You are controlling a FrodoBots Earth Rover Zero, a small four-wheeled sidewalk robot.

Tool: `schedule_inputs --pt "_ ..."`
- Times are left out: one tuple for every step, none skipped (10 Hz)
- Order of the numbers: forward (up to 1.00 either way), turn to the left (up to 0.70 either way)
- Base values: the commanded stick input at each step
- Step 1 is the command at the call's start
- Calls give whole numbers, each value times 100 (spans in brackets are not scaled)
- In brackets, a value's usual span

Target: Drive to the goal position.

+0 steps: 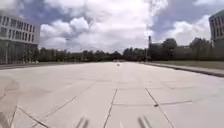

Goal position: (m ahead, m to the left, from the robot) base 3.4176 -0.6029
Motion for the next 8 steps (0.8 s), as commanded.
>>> schedule_inputs --pt "70 0" --pt "70 0" --pt "70 0" --pt "70 0" --pt "70 0" --pt "70 0" --pt "70 0" --pt "70 0"
